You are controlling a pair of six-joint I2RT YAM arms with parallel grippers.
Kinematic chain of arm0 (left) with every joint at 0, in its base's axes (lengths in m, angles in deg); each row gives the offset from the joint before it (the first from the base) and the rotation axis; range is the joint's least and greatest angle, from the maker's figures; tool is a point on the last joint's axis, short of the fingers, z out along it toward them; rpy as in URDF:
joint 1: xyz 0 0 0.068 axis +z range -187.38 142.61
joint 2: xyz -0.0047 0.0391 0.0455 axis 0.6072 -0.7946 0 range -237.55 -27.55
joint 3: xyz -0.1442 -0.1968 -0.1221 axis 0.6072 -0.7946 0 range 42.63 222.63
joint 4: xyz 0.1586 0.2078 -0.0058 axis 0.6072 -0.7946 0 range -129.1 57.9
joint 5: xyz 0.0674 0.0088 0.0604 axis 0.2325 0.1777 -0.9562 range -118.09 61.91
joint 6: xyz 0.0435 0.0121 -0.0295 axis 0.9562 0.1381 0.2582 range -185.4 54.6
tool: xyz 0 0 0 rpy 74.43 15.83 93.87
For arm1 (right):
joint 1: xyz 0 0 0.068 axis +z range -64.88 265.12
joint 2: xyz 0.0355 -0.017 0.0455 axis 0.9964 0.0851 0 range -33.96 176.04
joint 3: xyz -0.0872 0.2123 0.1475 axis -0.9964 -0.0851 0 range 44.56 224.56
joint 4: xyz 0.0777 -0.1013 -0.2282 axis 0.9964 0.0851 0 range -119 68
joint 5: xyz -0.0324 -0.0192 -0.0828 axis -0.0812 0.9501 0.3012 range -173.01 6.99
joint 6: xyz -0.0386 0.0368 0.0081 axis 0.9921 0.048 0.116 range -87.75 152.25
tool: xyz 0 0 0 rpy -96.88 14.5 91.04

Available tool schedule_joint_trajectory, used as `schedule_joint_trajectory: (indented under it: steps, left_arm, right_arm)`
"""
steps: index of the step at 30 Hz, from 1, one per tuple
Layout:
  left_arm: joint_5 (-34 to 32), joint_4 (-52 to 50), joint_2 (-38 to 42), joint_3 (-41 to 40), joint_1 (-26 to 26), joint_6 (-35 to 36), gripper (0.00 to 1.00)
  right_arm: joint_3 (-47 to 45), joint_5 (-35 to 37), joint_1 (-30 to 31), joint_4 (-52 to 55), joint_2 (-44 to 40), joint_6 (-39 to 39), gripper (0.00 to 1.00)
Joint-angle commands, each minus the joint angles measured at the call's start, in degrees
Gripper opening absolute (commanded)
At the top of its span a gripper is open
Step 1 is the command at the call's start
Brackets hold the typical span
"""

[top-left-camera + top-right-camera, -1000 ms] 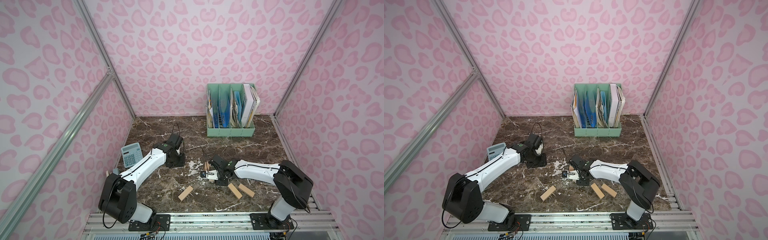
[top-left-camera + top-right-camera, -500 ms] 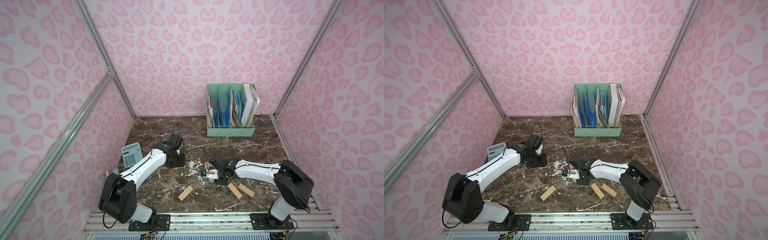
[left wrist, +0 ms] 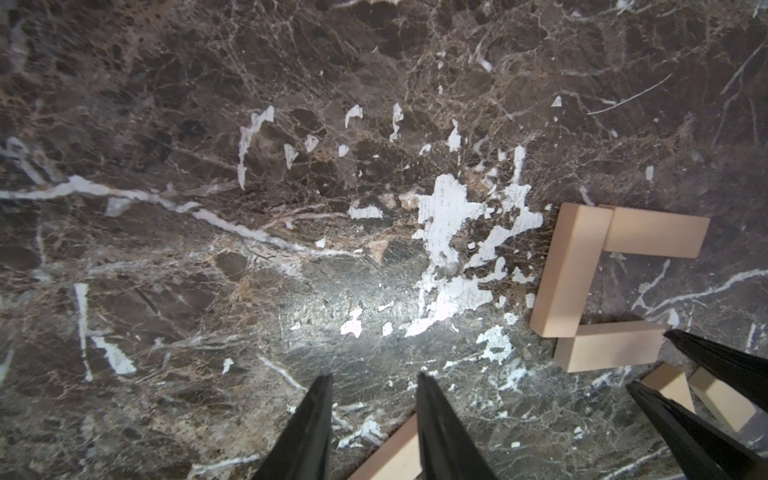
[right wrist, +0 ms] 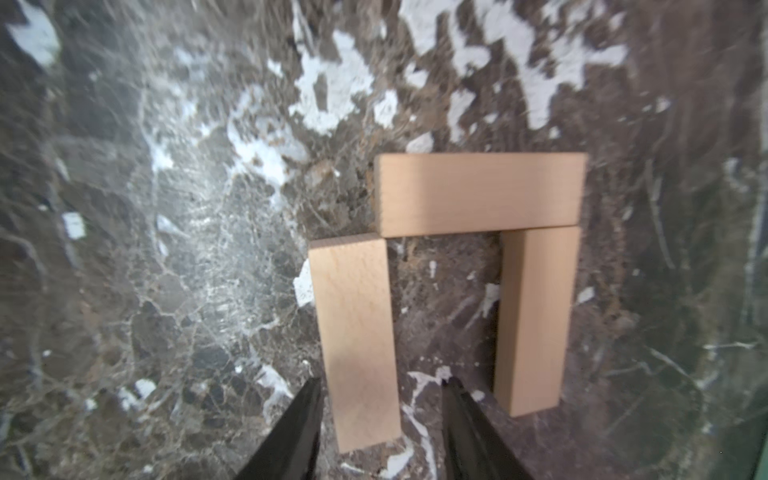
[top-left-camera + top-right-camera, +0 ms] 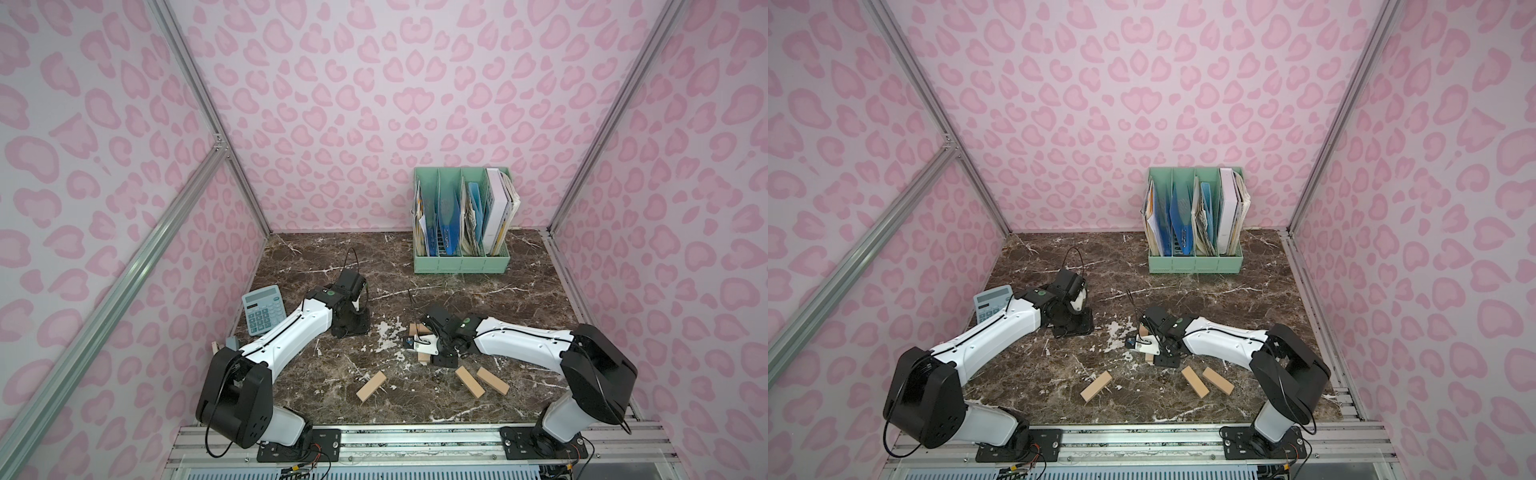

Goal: Assemble the number 6 with building blocks
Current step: Assemble the building block at the center of the board, then pick up the building block from the center of the board.

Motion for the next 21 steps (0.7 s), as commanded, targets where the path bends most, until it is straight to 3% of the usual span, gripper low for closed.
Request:
schedule_joint_trajectory:
  steps: [1, 6, 13, 17, 19, 21]
  left_arm:
    - [-0.4, -0.5, 0.7, 0.4, 0.1, -0.3, 0.38]
    - [-0.5, -1.1, 1.3, 0.0, 0.7, -0.7, 0.38]
    - [1.0, -1.5, 4.3, -4.5, 0.7, -1.5, 0.39]
    - [0.6, -1.2, 7.1, -9.2, -4.2, -4.4, 0.39]
    - [0.3, -0.5, 8.2, -11.5, -7.8, -7.1, 0.40]
    - [-0.2, 0.2, 9.0, -13.4, -11.1, -9.4, 0.40]
  right_arm:
    - [2.7, 1.4, -0.1, 1.7, -3.0, -2.5, 0.50]
    - [6.7, 8.1, -4.2, 0.1, -7.7, -12.4, 0.54]
    - [10.0, 5.5, -8.0, 8.0, -9.6, -30.4, 0.57]
    - [5.1, 1.1, -5.7, 13.9, -11.1, -41.8, 0.54]
    - [-0.6, 2.1, -2.1, 13.0, -14.6, -46.3, 0.53]
    - [-0.2, 4.7, 1.7, 14.0, -16.1, -49.3, 0.54]
